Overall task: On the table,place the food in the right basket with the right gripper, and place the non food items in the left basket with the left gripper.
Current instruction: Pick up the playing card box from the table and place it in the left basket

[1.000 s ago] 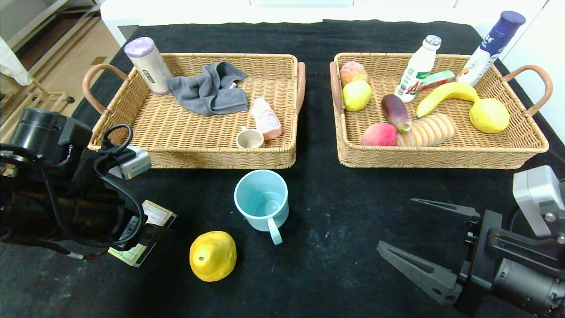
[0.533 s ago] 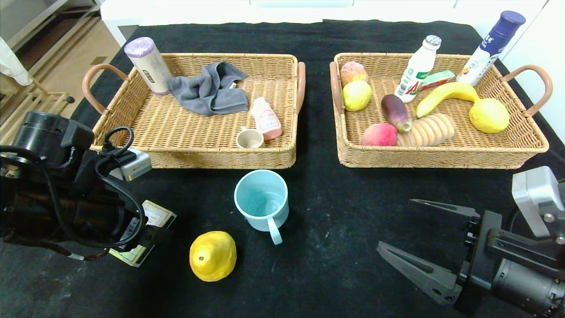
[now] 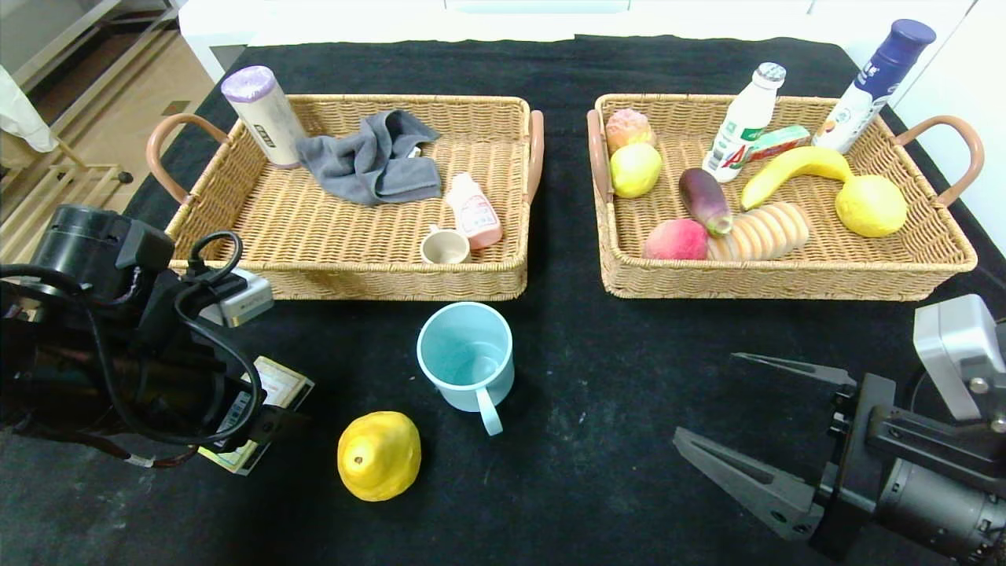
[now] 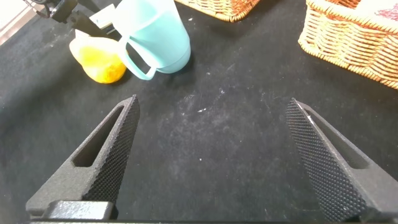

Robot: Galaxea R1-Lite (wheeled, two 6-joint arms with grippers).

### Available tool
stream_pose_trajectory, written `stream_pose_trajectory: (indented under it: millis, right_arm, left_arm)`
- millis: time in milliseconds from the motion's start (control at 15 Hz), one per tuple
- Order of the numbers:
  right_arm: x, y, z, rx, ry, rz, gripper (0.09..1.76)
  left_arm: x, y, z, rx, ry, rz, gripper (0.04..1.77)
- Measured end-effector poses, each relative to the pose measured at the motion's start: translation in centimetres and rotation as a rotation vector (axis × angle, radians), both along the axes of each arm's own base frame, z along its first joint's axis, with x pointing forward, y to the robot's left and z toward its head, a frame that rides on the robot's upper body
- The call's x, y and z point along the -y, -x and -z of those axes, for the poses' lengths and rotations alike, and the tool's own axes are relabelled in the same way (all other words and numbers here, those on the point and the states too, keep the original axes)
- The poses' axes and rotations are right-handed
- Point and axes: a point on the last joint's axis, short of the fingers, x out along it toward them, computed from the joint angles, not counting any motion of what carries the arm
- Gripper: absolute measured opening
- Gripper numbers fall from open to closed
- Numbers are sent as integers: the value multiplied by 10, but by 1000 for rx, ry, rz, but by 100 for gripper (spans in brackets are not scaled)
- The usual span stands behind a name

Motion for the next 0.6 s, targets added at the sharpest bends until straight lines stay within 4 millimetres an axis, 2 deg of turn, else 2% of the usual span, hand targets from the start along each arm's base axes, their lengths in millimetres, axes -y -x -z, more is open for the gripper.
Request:
stream_pose_trajectory:
  millis: [467,533,600]
  right_arm:
    - [0,0,1,-2,1,0,171]
    - [0,0,1,-3,2,0,171]
    - [0,0,1,-3,2,0,171]
  left_arm:
    - [0,0,1,-4,-2,1,172]
    - [0,0,1,-5,-2,2,162]
    - [0,-1,1,-6,-2,1,144]
